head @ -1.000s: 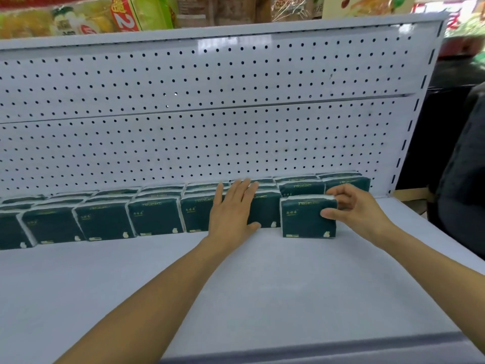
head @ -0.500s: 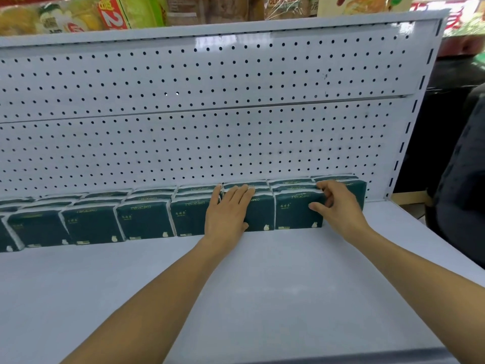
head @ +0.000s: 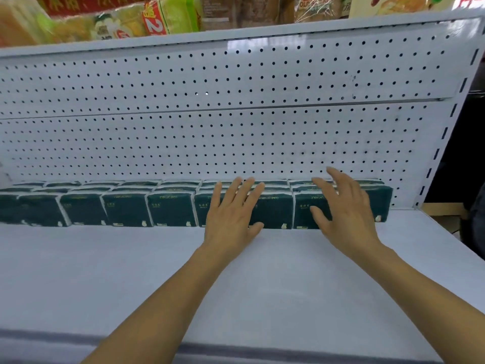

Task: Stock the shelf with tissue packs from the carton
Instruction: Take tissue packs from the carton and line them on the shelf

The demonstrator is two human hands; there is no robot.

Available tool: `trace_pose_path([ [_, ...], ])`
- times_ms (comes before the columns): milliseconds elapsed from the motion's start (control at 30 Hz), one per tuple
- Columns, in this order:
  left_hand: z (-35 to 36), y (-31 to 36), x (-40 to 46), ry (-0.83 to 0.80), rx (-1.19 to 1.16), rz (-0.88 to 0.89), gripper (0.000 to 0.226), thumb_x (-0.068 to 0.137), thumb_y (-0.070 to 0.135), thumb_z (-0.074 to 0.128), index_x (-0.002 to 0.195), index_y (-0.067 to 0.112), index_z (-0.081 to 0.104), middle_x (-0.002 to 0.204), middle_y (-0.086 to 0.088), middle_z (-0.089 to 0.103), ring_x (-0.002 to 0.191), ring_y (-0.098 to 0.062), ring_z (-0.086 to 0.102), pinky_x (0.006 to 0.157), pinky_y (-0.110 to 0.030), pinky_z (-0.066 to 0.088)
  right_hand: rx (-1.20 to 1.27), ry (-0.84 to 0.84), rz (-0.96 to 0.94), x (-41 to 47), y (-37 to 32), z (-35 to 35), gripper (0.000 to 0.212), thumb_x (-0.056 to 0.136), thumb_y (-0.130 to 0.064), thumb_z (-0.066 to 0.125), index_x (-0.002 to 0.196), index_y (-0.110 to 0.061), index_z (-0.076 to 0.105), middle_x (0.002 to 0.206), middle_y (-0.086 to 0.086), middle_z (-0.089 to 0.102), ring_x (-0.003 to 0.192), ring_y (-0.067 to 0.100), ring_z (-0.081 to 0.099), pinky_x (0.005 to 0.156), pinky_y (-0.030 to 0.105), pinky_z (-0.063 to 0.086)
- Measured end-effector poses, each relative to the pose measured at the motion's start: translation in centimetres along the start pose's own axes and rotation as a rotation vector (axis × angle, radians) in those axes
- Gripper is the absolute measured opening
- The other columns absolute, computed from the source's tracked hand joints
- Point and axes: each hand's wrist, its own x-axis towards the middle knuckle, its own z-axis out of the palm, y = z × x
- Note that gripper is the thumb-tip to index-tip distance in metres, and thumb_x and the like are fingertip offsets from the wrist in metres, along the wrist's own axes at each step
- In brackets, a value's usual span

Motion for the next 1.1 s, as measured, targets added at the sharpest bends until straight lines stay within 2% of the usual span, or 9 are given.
trace_pose_path([
  [100,-2.2,-1.7,-4.5,0.161,-0.067,-0.05,0.077,0.088,0.051,0.064,0.153,0.024,0.032,0.149,0.001,0.047,0.133,-0.021,0.048,0.117,-0.049,0.03,0.054,0.007,-0.145,-1.3,-4.6,-1.3,0.064,0.085,-0.027,0.071,0.142,-0.017,0.045,0.14,0.008,0.051,0.123,0.03,0.052,0.102,0.048,0.04],
  [200,-4.8,-4.1,-9.9,0.239,-0.097,-0.153,0.077,0.084,0.05,0.07,0.149,0.022,0.039,0.126,0.003,0.063,0.113,-0.019,0.058,0.103,-0.044,0.045,0.156,0.008,-0.233,-3.5,-10.3,-1.7,0.066,0.083,-0.027,0.074,0.141,-0.016,0.045,0.119,0.003,0.064,0.1,0.025,0.063,0.087,0.042,0.05],
  [267,-6.6,-6.2,-14.0,0.245,-0.075,-0.23,0.076,0.084,0.052,0.067,0.148,0.022,0.039,0.122,0.002,0.065,0.11,-0.02,0.058,0.102,-0.043,0.046,0.202,-0.016,-0.279,-5.2,-14.3,-1.4,0.066,0.082,-0.03,0.074,0.14,-0.017,0.046,0.116,0.003,0.066,0.097,0.025,0.064,0.082,0.04,0.053],
  [400,-10.0,-11.6,-23.8,0.193,-0.028,-0.328,0.068,0.093,0.056,0.049,0.149,0.021,0.036,0.132,0.001,0.059,0.118,-0.019,0.05,0.108,-0.046,0.039,0.317,-0.081,-0.411,-8.4,-23.4,0.3,0.055,0.091,-0.035,0.061,0.14,-0.018,0.046,0.123,0.003,0.063,0.104,0.025,0.06,0.084,0.039,0.052],
  [500,-12.7,-16.6,-31.2,0.138,0.041,-0.396,0.067,0.092,0.055,0.05,0.147,0.019,0.041,0.137,-0.002,0.056,0.122,-0.021,0.048,0.104,-0.045,0.04,0.426,-0.133,-0.511,-11.1,-31.4,2.0,0.053,0.092,-0.038,0.05,0.14,-0.017,0.044,0.127,0.004,0.06,0.11,0.024,0.054,0.087,0.039,0.048],
  [633,-15.6,-23.4,-40.3,0.033,0.134,-0.506,0.067,0.09,0.056,0.048,0.144,0.017,0.047,0.135,-0.004,0.057,0.119,-0.026,0.054,0.099,-0.041,0.041,0.529,-0.204,-0.603,-15.0,-43.1,3.8,0.051,0.089,-0.034,0.056,0.136,-0.015,0.049,0.128,0.007,0.06,0.11,0.029,0.057,0.086,0.042,0.049],
  [867,-18.9,-33.0,-54.6,-0.138,0.173,-0.715,0.067,0.09,0.057,0.046,0.147,0.022,0.04,0.141,-0.002,0.051,0.123,-0.027,0.053,0.097,-0.045,0.048,0.628,-0.399,-0.708,-21.0,-60.3,8.0,0.051,0.089,-0.041,0.042,0.13,-0.013,0.056,0.125,0.01,0.059,0.107,0.034,0.059,0.077,0.042,0.052],
  [967,-19.4,-35.9,-60.1,-0.204,0.172,-0.832,0.066,0.093,0.054,0.053,0.149,0.025,0.036,0.143,0.0,0.048,0.127,-0.025,0.05,0.097,-0.044,0.048,0.677,-0.478,-0.741,-23.0,-65.5,9.6,0.049,0.09,-0.041,0.042,0.128,-0.014,0.056,0.124,0.01,0.059,0.103,0.034,0.06,0.07,0.04,0.053],
  [1100,-19.3,-38.7,-65.9,-0.279,0.139,-1.014,0.067,0.094,0.051,0.055,0.152,0.026,0.032,0.145,0.002,0.046,0.127,-0.024,0.05,0.095,-0.043,0.049,0.707,-0.604,-0.775,-25.0,-70.8,12.5,0.044,0.095,-0.035,0.054,0.137,-0.022,0.049,0.133,0.002,0.053,0.107,0.027,0.059,0.07,0.035,0.051],
])
